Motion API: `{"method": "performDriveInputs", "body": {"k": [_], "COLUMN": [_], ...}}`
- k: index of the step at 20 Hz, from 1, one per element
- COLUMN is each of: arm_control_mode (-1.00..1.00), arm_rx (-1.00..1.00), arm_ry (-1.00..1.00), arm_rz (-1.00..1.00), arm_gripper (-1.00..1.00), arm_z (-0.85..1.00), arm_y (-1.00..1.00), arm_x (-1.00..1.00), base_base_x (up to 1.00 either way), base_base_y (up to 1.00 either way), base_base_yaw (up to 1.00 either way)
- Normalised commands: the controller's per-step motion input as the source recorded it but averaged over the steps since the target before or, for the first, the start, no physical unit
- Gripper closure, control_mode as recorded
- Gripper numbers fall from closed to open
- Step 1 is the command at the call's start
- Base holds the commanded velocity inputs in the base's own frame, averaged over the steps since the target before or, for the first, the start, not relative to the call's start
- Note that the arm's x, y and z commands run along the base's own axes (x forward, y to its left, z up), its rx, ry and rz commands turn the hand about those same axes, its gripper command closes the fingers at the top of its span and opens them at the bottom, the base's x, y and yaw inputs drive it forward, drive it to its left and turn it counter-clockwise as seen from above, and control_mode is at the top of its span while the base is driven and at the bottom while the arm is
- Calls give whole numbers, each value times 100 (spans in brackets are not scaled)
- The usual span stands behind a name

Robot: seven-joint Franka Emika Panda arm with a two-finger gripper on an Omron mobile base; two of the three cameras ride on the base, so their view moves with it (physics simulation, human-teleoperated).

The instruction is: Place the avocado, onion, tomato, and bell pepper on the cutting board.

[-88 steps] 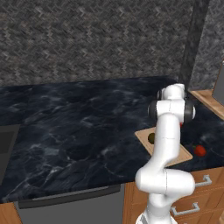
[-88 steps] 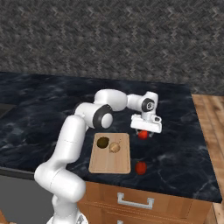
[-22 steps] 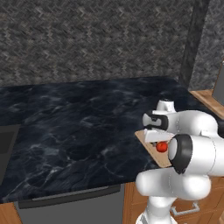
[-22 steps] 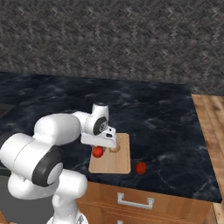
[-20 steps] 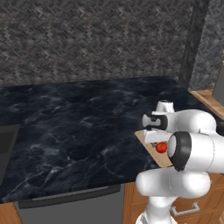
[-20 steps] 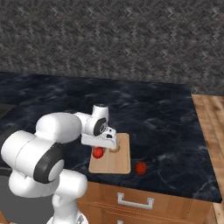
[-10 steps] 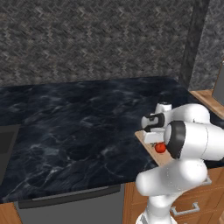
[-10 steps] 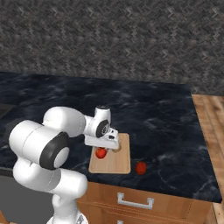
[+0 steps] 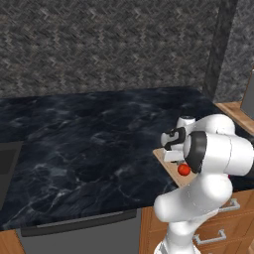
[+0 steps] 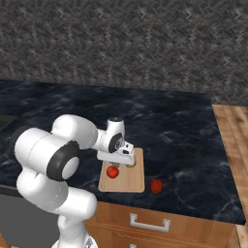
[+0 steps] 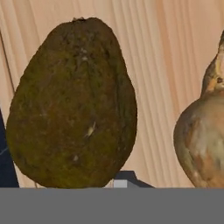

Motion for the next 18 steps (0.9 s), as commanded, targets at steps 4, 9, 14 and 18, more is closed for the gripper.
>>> {"method": "performDriveInputs", "body": {"k": [4, 9, 14, 18], "arm_control_mode": [-100, -100, -100, -100], "arm_rx": [0, 0, 0, 0], "arm_ry": [-3, -5, -2, -4], "arm_rz": [0, 0, 1, 0], "arm_gripper": [-100, -100, -100, -100], "arm_z": [0, 53, 74, 63], "arm_y": [0, 0, 0, -18], "arm_x": [-9, -16, -5, -13], "base_base_x": [0, 0, 0, 0], "base_base_y": [0, 0, 0, 0], "base_base_yaw": [0, 0, 0, 0]}}
